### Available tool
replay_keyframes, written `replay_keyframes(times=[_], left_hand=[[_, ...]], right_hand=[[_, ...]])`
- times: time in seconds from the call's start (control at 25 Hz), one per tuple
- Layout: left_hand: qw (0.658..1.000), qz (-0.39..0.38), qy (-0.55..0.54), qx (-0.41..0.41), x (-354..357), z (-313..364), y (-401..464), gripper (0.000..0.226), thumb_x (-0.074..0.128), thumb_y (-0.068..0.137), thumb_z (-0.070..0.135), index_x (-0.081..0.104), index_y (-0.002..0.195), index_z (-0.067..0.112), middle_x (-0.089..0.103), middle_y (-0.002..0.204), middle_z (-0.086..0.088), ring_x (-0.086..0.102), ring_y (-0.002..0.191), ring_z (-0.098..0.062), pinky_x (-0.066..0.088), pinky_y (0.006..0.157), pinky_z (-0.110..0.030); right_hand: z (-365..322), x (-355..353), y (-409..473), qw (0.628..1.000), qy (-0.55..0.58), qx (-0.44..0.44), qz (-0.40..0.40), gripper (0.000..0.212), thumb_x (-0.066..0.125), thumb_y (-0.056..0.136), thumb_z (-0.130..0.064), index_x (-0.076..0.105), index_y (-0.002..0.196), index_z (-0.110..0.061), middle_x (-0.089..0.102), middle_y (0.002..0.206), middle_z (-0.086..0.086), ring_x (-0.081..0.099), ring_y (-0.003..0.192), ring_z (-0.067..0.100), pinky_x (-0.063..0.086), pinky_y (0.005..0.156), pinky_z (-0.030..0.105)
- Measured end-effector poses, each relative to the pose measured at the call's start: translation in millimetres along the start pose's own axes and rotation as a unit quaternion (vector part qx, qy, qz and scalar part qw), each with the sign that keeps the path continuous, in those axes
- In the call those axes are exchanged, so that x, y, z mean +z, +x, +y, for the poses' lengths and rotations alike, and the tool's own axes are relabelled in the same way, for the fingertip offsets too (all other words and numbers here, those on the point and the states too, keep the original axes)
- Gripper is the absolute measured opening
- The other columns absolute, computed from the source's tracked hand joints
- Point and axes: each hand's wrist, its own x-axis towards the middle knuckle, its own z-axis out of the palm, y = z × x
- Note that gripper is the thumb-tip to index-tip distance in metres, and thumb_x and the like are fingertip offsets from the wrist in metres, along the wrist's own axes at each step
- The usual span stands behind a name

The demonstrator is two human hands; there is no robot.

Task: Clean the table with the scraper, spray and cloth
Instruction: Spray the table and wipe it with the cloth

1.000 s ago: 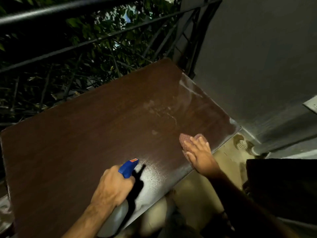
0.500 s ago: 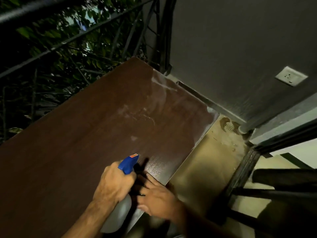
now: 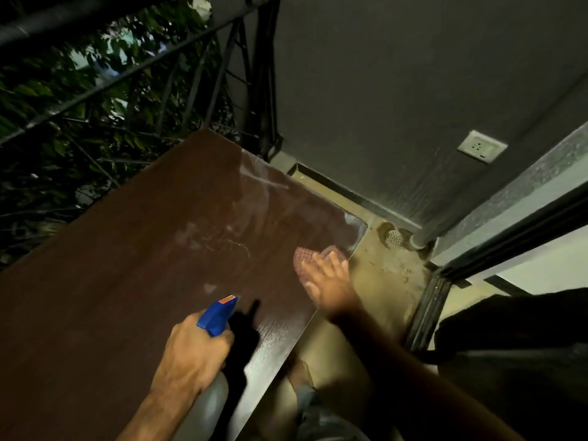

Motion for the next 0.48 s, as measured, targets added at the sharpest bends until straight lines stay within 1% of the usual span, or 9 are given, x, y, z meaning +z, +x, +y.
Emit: replay_keyframes(times=[0.04, 0.08, 0.12, 0.2, 0.28, 0.32, 0.4, 0.44, 0.48], left_hand=[[1.000, -0.001, -0.008, -0.001, 0, 5, 3, 0.010, 0.060, 0.073, 0.011, 0.057, 0.066, 0.006, 0.066, 0.061, -0.017, 0.066, 0.062, -0.039, 0.046, 0.052, -0.042], [1.000, -0.004, -0.013, -0.002, 1, 9, 7, 0.012, 0.060, 0.071, 0.016, 0.056, 0.065, 0.006, 0.066, 0.060, -0.017, 0.065, 0.061, -0.040, 0.047, 0.052, -0.044], [1.000, -0.007, -0.012, -0.002, 1, 14, 11, 0.014, 0.059, 0.069, 0.020, 0.056, 0.064, 0.006, 0.066, 0.059, -0.017, 0.065, 0.060, -0.040, 0.047, 0.052, -0.044], [1.000, -0.012, -0.001, -0.011, 3, 22, 19, 0.015, 0.060, 0.072, 0.018, 0.056, 0.061, 0.008, 0.066, 0.057, -0.015, 0.064, 0.060, -0.038, 0.045, 0.051, -0.039], [1.000, -0.022, 0.015, -0.011, 6, 28, 29, 0.017, 0.061, 0.075, 0.012, 0.057, 0.059, 0.010, 0.066, 0.056, -0.013, 0.064, 0.058, -0.036, 0.044, 0.052, -0.037], [0.999, -0.027, 0.027, -0.011, 8, 30, 33, 0.018, 0.061, 0.075, 0.011, 0.056, 0.058, 0.010, 0.065, 0.055, -0.013, 0.062, 0.057, -0.034, 0.043, 0.051, -0.036], [0.998, -0.038, 0.048, -0.012, 13, 34, 43, 0.020, 0.062, 0.076, 0.012, 0.052, 0.059, 0.010, 0.061, 0.057, -0.010, 0.056, 0.053, -0.030, 0.039, 0.049, -0.035], [0.998, -0.042, 0.054, -0.007, 16, 35, 48, 0.018, 0.062, 0.077, 0.013, 0.052, 0.062, 0.010, 0.059, 0.059, -0.009, 0.054, 0.053, -0.028, 0.039, 0.050, -0.035], [0.997, -0.045, 0.067, -0.007, 18, 38, 52, 0.014, 0.062, 0.077, 0.016, 0.055, 0.067, 0.009, 0.059, 0.061, -0.009, 0.054, 0.055, -0.026, 0.040, 0.050, -0.034]], right_hand=[[-12, 9, -13, 0.999, -0.014, -0.046, 0.000, 0.054, 0.039, 0.091, -0.048, 0.054, 0.140, -0.030, 0.050, 0.148, 0.004, 0.039, 0.140, 0.039, 0.020, 0.118, 0.054], [-25, 17, -29, 0.995, -0.024, -0.094, -0.014, 0.052, 0.044, 0.090, -0.048, 0.054, 0.139, -0.032, 0.051, 0.147, 0.001, 0.043, 0.137, 0.037, 0.027, 0.116, 0.055], [-34, 23, -44, 0.989, -0.025, -0.140, -0.033, 0.052, 0.047, 0.088, -0.049, 0.052, 0.139, -0.035, 0.050, 0.147, -0.003, 0.042, 0.138, 0.034, 0.028, 0.116, 0.055], [-38, 26, -61, 0.978, -0.018, -0.202, -0.058, 0.051, 0.049, 0.090, -0.052, 0.047, 0.140, -0.041, 0.046, 0.150, -0.011, 0.035, 0.144, 0.027, 0.021, 0.119, 0.050], [-26, 22, -54, 0.973, -0.037, -0.222, -0.053, 0.049, 0.049, 0.091, -0.053, 0.047, 0.139, -0.043, 0.045, 0.150, -0.013, 0.034, 0.144, 0.023, 0.019, 0.119, 0.045], [-16, 16, -44, 0.974, -0.047, -0.213, -0.055, 0.049, 0.048, 0.091, -0.052, 0.048, 0.138, -0.041, 0.047, 0.149, -0.011, 0.037, 0.142, 0.024, 0.023, 0.118, 0.046], [12, -1, -12, 0.984, -0.066, -0.156, -0.050, 0.051, 0.046, 0.091, -0.049, 0.051, 0.139, -0.034, 0.050, 0.147, -0.004, 0.043, 0.137, 0.029, 0.033, 0.114, 0.051], [28, -12, 8, 0.991, -0.070, -0.111, -0.032, 0.052, 0.043, 0.094, -0.047, 0.049, 0.143, -0.031, 0.047, 0.150, 0.000, 0.039, 0.139, 0.032, 0.030, 0.115, 0.055], [44, -25, 27, 0.996, -0.064, -0.058, -0.015, 0.053, 0.040, 0.098, -0.045, 0.043, 0.148, -0.030, 0.039, 0.155, 0.002, 0.030, 0.145, 0.034, 0.018, 0.119, 0.055]])
